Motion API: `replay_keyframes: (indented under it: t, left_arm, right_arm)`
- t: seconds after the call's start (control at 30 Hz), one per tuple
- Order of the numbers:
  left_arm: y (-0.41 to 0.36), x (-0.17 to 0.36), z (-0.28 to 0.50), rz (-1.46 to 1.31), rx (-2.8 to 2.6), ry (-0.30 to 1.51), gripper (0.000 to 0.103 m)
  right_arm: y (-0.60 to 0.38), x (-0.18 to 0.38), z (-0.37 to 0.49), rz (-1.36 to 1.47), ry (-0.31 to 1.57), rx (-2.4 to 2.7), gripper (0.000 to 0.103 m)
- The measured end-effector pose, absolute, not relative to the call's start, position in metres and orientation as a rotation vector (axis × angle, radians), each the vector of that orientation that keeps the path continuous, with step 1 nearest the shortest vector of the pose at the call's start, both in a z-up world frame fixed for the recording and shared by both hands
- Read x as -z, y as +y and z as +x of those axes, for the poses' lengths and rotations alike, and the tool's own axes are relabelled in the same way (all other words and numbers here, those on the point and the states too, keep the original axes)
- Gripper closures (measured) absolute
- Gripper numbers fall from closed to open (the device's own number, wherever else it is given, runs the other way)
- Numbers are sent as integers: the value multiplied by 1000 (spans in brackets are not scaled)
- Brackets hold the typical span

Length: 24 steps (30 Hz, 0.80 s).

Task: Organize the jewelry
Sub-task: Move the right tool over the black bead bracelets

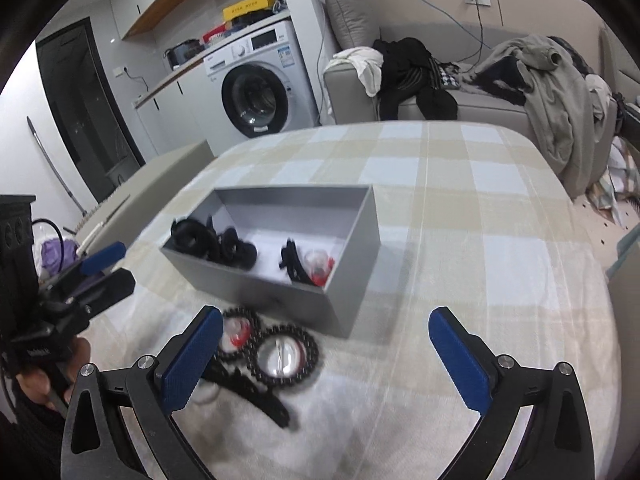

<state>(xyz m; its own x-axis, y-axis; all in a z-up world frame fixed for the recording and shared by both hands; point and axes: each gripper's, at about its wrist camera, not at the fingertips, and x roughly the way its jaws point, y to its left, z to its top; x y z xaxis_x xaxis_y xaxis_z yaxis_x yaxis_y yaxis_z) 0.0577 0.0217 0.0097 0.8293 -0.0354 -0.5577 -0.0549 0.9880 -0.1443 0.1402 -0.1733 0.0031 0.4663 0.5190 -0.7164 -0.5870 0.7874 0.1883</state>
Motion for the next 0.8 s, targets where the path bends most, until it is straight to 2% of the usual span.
replay_keyframes:
  t: [0.4, 0.47, 0.53, 0.7, 0.8]
  left_arm:
    - [19, -6, 56, -134, -7, 618, 1]
    - [20, -5, 55, -144, -7, 621, 1]
    - [20, -4, 56, -145, -8, 626, 1]
    - [19, 0, 57, -154, 0, 642, 1]
    - [18, 2, 56, -144, 0, 650, 1]
  right_arm:
    - [-160, 21, 131, -218, 942, -708, 2]
    - [-157, 25, 130, -238, 973, -736, 9]
    - [-155, 28, 126, -253, 1007, -786, 22]
    - [-151, 30, 117, -261, 1039, -888, 31]
    - [-148, 31, 111, -279, 1043, -922, 31]
